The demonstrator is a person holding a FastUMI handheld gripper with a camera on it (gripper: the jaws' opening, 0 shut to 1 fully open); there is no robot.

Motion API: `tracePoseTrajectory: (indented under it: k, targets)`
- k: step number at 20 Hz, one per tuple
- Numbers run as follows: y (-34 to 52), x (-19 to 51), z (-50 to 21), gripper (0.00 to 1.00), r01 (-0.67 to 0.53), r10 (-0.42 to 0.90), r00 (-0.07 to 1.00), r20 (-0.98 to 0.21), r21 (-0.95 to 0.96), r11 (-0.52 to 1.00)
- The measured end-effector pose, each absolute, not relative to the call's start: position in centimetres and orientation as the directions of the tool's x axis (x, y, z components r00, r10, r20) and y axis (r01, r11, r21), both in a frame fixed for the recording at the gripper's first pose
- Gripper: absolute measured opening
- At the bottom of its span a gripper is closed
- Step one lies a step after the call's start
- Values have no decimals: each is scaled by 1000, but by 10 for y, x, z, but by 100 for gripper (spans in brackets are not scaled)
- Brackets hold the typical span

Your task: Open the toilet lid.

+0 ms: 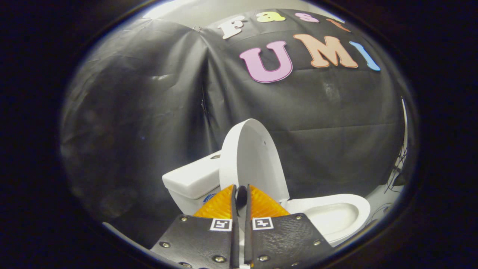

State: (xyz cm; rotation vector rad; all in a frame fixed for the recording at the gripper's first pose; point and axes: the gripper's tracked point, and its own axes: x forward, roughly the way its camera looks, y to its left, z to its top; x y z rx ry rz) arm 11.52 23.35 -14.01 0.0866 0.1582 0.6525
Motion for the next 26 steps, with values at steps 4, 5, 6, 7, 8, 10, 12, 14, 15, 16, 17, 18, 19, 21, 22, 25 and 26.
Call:
tracePoseTrajectory:
  k: [4, 5, 6, 7, 8, 10, 12, 14, 15, 16, 17, 18, 19, 21, 22, 25, 26]
  targets:
    - [231, 113, -144, 18, -617, 626, 769, -128, 110, 779]
    - [232, 113, -144, 19, -621, 634, 761, -137, 128, 773]
    - [231, 112, -141, 25, -620, 635, 761, -133, 139, 772]
    - [230, 111, -139, 25, -619, 635, 762, -129, 147, 772]
    - [229, 110, -138, 25, -616, 634, 763, -128, 151, 773]
    - [229, 107, -138, 31, -615, 633, 763, -131, 154, 773]
    - [225, 108, -136, 34, -616, 633, 764, -130, 150, 774]
    - [220, 107, -134, 38, -614, 631, 765, -129, 148, 775]
    - [217, 107, -132, 43, -612, 631, 766, -126, 158, 775]
    - [217, 107, -130, 46, -611, 631, 766, -124, 165, 774]
    - [209, 111, -128, 48, -589, 607, 785, -122, 153, 793]
    - [200, 115, -125, 49, -570, 585, 804, -112, 138, 810]
    - [191, 120, -119, 51, -559, 572, 815, -98, 133, 819]
    - [175, 128, -113, 55, -531, 543, 836, -79, 135, 836]
    - [166, 131, -110, 55, -511, 523, 849, -77, 138, 849]
    - [142, 136, -105, 59, -482, 496, 866, -70, 150, 863]
    - [133, 137, -104, 59, -472, 485, 871, -71, 149, 869]
